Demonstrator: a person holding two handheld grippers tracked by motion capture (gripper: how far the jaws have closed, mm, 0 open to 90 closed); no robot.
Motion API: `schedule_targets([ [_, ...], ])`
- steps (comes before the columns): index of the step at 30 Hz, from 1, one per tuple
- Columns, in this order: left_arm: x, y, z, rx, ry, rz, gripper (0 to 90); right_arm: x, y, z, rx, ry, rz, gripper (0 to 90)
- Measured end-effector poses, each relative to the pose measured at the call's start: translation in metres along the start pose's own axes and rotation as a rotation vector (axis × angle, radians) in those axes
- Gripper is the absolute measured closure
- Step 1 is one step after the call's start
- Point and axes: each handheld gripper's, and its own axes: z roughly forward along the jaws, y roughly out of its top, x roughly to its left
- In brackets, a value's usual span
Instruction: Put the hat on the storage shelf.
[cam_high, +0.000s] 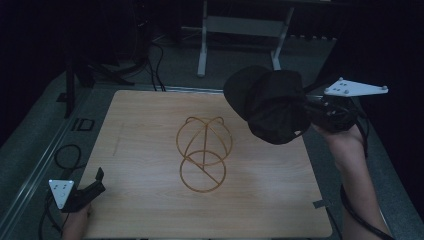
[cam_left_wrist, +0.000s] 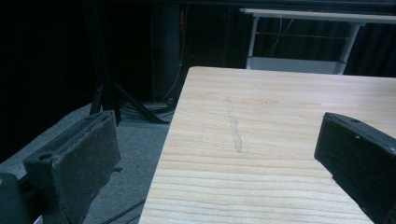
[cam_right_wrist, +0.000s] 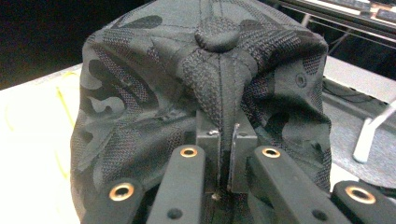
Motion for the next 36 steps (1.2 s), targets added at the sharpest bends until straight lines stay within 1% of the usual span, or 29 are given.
schedule_targets([
  [11, 0.000, 0.000, 0.000, -0.001, -0.001, 0.000, 0.6, 0.024, 0.016, 0.015, -0.024, 0.070, -0.024, 86.2],
  [16, 0.000, 0.000, 0.000, -0.002, -0.002, -0.004, 0.6, 0.036, 0.020, 0.025, -0.019, 0.102, -0.039, 86.2],
  [30, 0.000, 0.000, 0.000, -0.002, -0.002, -0.002, 0.6, 0.061, 0.029, 0.042, -0.006, 0.156, -0.075, 86.2],
  [36, 0.000, 0.000, 0.000, -0.002, -0.003, -0.005, 0.6, 0.074, 0.033, 0.051, -0.006, 0.187, -0.090, 86.2],
])
